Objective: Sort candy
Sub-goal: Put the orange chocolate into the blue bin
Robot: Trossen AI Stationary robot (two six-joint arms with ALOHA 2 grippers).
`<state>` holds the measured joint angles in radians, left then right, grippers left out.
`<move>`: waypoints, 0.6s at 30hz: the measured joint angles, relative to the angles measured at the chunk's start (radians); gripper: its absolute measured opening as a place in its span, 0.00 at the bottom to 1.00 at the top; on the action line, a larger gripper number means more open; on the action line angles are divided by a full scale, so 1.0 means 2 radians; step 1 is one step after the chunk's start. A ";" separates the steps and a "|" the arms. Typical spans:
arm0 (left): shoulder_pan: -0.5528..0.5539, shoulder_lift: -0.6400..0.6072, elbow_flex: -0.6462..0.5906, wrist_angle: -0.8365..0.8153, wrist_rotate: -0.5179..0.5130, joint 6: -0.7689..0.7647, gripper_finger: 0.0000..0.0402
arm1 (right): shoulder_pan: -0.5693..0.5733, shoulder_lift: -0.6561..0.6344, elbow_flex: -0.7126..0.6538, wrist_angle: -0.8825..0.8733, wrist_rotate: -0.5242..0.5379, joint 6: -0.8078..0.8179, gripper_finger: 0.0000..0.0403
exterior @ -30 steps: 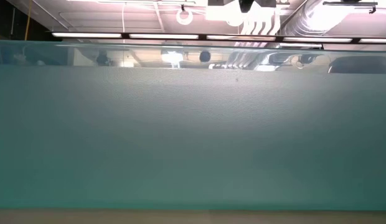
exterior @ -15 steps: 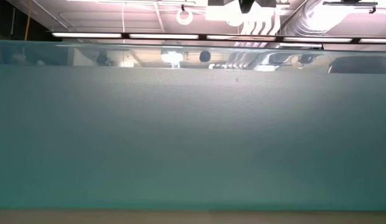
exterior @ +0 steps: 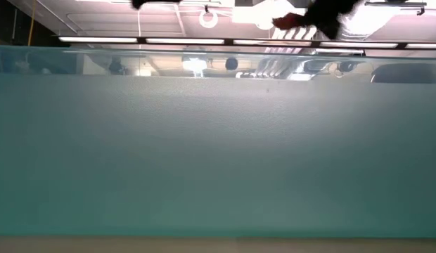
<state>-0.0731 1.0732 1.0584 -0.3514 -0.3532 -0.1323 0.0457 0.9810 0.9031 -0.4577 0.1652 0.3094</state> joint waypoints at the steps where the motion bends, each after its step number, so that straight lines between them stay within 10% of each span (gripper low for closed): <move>1: 0.000 -0.008 0.000 -0.029 -0.003 -0.019 0.49 | 0.000 -0.009 0.000 -0.048 0.012 0.016 0.01; 7: -0.012 -0.035 -0.040 -0.054 -0.014 -0.091 0.50 | 0.000 -0.045 -0.042 -0.233 0.045 0.135 0.01; 18: -0.047 -0.033 -0.171 0.147 -0.030 -0.170 0.50 | -0.046 -0.072 -0.199 -0.206 0.035 0.417 0.00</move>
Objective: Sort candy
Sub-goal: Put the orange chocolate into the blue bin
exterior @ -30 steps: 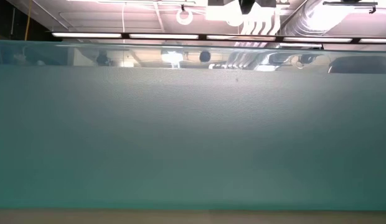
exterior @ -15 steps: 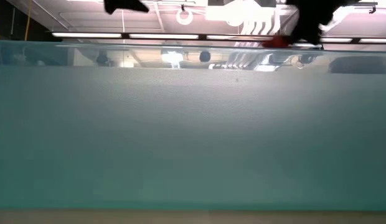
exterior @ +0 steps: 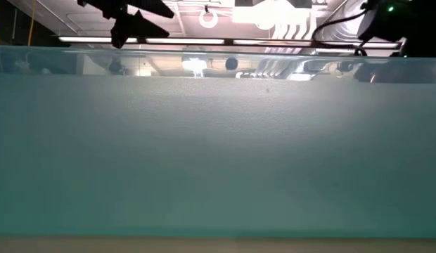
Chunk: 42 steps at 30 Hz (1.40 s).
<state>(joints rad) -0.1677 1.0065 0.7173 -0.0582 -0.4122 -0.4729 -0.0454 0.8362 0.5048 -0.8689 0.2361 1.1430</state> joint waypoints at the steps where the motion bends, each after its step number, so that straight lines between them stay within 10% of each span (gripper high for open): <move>1: -0.001 0.000 -0.001 0.011 0.000 -0.003 0.50 | -0.008 0.006 0.000 0.008 0.000 0.002 0.00; 16: -0.002 -0.003 -0.002 0.085 -0.035 0.029 0.50 | -0.087 0.115 0.000 0.048 -0.074 -0.054 0.04; 31: -0.002 -0.003 -0.002 0.092 -0.035 0.046 0.50 | -0.086 0.093 0.106 -0.093 -0.084 -0.140 0.48; 42: -0.002 -0.003 -0.002 0.092 -0.035 0.051 0.50 | 0.065 0.054 0.239 -0.130 -0.209 -0.015 0.51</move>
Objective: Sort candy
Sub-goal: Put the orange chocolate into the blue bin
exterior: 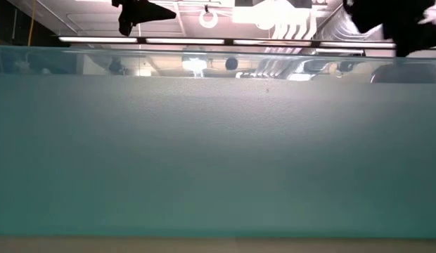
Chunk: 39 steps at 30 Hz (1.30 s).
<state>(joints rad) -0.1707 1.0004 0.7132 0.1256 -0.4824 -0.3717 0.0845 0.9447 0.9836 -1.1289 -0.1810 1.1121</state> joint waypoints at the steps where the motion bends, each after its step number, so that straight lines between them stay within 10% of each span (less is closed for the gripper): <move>1: 0.000 0.000 0.000 0.000 0.000 0.000 0.50 | 0.028 0.000 0.000 -0.001 0.004 0.029 0.51; 14: 0.000 0.000 0.000 0.000 0.000 -0.061 0.50 | 0.356 0.065 -0.160 0.255 0.070 0.435 0.51; 39: 0.000 0.000 0.000 0.000 -0.010 -0.018 0.50 | 0.360 0.192 -0.193 0.299 0.086 0.488 0.51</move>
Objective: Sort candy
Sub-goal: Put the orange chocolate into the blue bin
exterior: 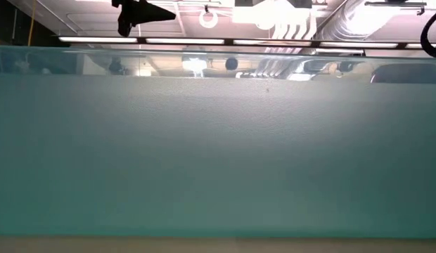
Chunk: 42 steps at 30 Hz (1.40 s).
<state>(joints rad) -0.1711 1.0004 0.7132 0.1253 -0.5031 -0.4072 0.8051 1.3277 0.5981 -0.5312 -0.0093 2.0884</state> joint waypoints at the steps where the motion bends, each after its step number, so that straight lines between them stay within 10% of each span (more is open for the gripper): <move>1: 0.000 0.000 0.000 0.000 -0.002 0.000 0.50 | 0.000 0.000 0.004 -0.001 0.000 -0.001 0.51; 26: 0.000 0.000 0.000 -0.003 -0.003 0.012 0.50 | 0.000 0.043 0.024 0.000 0.007 0.001 0.50; 37: 0.000 0.000 0.000 -0.003 -0.003 0.015 0.50 | 0.000 0.040 0.024 -0.010 0.014 -0.019 0.05; 42: 0.000 0.000 0.000 -0.003 -0.004 0.022 0.50 | 0.000 0.019 0.044 -0.046 0.012 -0.043 0.04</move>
<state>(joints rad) -0.1707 1.0004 0.7132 0.1192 -0.5112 -0.3626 0.8051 1.3659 0.6861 -0.6228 0.0155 2.0027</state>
